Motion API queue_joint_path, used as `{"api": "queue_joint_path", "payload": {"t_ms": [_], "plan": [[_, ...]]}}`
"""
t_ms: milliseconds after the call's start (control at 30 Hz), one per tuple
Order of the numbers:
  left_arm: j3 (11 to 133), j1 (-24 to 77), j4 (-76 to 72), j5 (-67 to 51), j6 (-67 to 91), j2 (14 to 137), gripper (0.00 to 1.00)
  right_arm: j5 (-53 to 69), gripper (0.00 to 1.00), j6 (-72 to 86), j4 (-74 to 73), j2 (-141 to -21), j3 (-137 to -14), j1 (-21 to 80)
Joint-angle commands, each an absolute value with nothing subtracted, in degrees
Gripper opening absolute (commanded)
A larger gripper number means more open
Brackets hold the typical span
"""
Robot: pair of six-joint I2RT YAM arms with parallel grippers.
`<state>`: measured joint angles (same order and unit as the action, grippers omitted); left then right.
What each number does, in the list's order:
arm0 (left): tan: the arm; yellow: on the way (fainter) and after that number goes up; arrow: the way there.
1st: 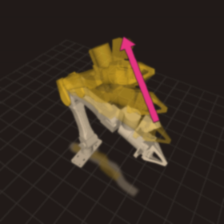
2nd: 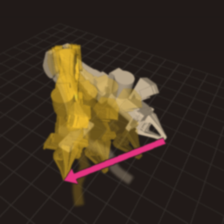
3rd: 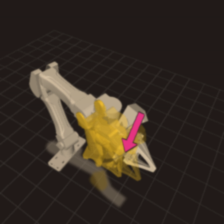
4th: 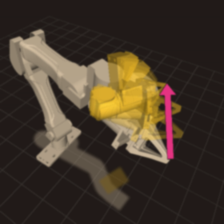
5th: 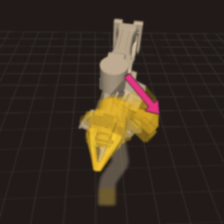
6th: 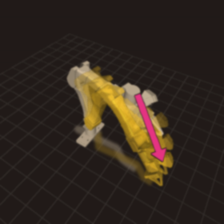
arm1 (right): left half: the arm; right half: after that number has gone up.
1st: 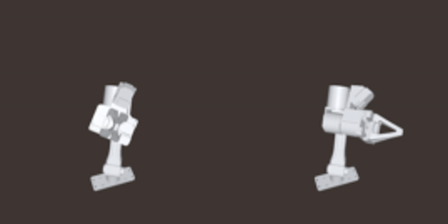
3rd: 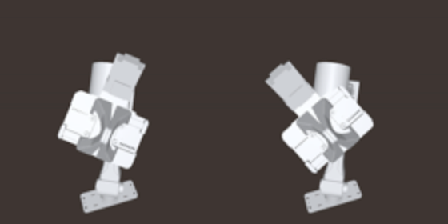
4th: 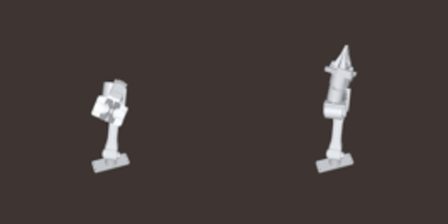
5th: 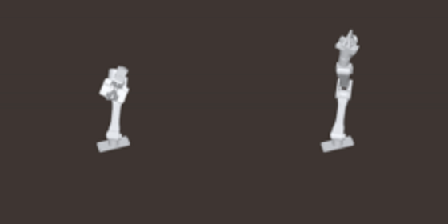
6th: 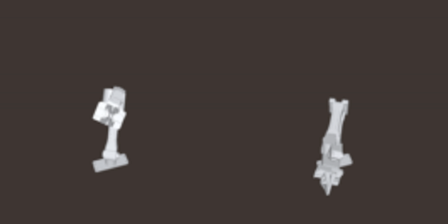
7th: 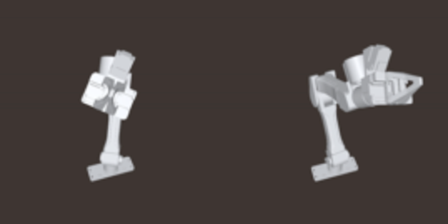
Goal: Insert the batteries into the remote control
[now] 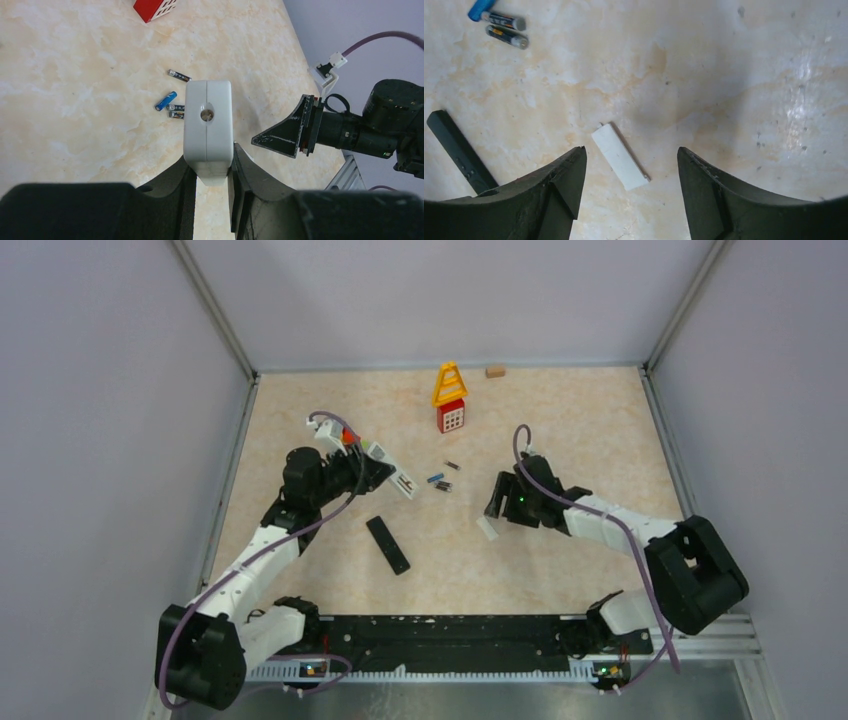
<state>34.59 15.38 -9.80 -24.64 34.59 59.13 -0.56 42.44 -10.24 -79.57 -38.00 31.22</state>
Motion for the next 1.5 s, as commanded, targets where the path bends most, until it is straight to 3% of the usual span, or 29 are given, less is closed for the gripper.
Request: {"api": "queue_joint_path", "payload": {"t_ms": [0, 100, 200, 467, 633, 933, 1267, 1467], "plan": [[35.6, 15.4, -11.7, -26.3, 33.4, 58.7, 0.00, -1.3, 0.62, 33.0, -6.9, -80.0, -45.0, 31.1], [35.9, 15.4, -10.8, -27.9, 31.6, 58.2, 0.00, 3.1, 0.45, 27.7, -5.2, -85.2, -50.7, 31.1], [37.0, 15.4, -8.3, -31.1, 27.7, 57.4, 0.00, 1.0, 0.37, 23.4, -4.3, -89.9, -55.3, 31.7], [39.1, 15.3, -8.0, -47.7, 21.4, 56.3, 0.00, 5.0, 0.44, 10.7, 2.8, -100.8, -63.4, 32.4], [39.0, 15.4, -7.8, -53.4, 18.4, 54.9, 0.00, 3.6, 0.39, 5.3, 2.3, -106.3, -68.3, 32.4], [39.0, 15.3, -7.1, -49.0, 17.7, 53.4, 0.00, 3.4, 0.31, -4.0, -3.7, -113.3, -75.7, 35.0], [37.9, 14.8, -7.6, -44.3, 18.2, 52.2, 0.00, 0.3, 0.31, -6.5, -5.8, -119.5, -81.1, 36.9], [37.7, 14.6, -7.5, -43.7, 18.8, 51.6, 0.00, -2.8, 0.17, -5.8, -7.0, -120.5, -82.3, 37.0]]}}
